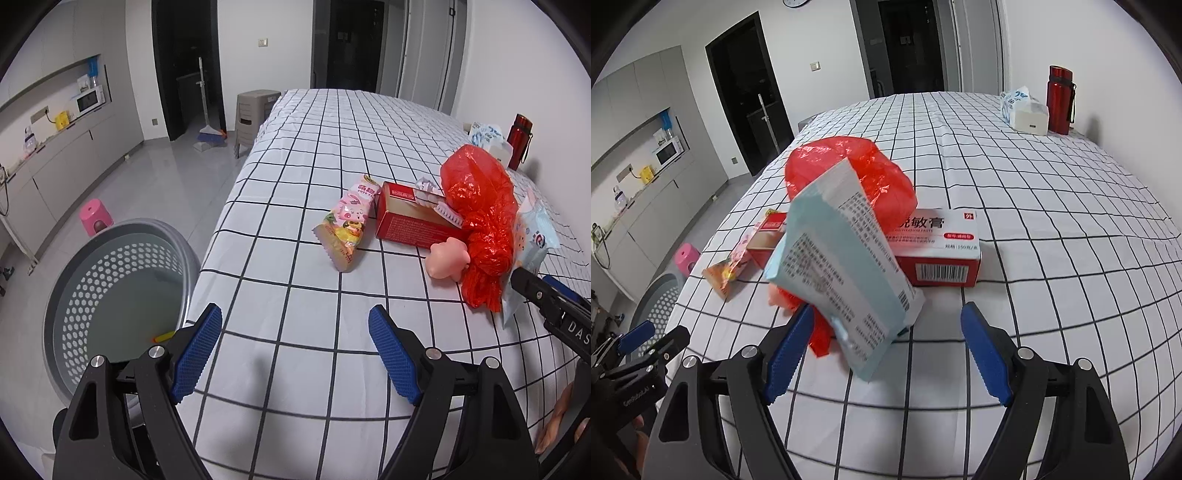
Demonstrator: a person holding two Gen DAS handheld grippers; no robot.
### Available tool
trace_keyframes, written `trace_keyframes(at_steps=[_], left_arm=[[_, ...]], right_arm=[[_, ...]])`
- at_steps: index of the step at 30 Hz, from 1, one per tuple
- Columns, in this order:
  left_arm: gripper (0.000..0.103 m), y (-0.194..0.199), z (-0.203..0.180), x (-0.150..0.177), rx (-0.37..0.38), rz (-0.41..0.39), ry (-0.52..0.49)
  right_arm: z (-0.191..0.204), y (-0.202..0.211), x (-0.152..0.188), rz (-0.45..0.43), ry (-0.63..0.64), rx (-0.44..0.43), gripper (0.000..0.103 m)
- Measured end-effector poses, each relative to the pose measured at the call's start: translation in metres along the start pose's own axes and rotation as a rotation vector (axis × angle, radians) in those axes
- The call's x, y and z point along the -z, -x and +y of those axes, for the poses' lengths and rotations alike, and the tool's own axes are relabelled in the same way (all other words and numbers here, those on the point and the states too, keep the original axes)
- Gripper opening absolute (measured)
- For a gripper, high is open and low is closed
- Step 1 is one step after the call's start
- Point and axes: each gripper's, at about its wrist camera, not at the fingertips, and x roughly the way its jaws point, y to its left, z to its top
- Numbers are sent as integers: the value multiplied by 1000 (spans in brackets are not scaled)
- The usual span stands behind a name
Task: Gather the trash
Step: 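Move both tools back over the bed toward the remaining trash, then grasp the red plastic bag with left tool while right grasps the wipe packet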
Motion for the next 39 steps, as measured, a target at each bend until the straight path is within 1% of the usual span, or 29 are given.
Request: trace_keyframes(at_steps=[6,7,8,10,17,18,22,29,33,39], left_arm=[[80,-7,-6,-3,4,12,-6],[80,-8,-6,-3,5,14,-7],[80,-10,-7,-3,5,18,-8],[80,-11,-8,-3,5,22,-9],[80,-10,-10,-4,6,25,-9],[80,-10,-11,-4,6,25,-9],[80,-5,-16,-5,14,18,-17],[80,3,-40,-8,51,7,-48],[80,5,-60,-10,91,8,-64],[82,11,-93,-14,122,-28,-103]], right_arm=[[-5,-7,-3,-7,-1,-10,77],[-4,-7,-2,-6,1,-17,71],[-4,-8,-3,-2,3,-26,61],[-4,-9,-2,7,7,-38,52],[-4,3,0,-29,12,-86,46],[-5,5,0,-32,11,-92,44],[-19,13,0,-42,-18,-105,42],[-42,27,7,-61,-60,-113,40],[-60,35,9,-75,-86,-104,40],[-87,37,13,-87,-137,-93,40]])
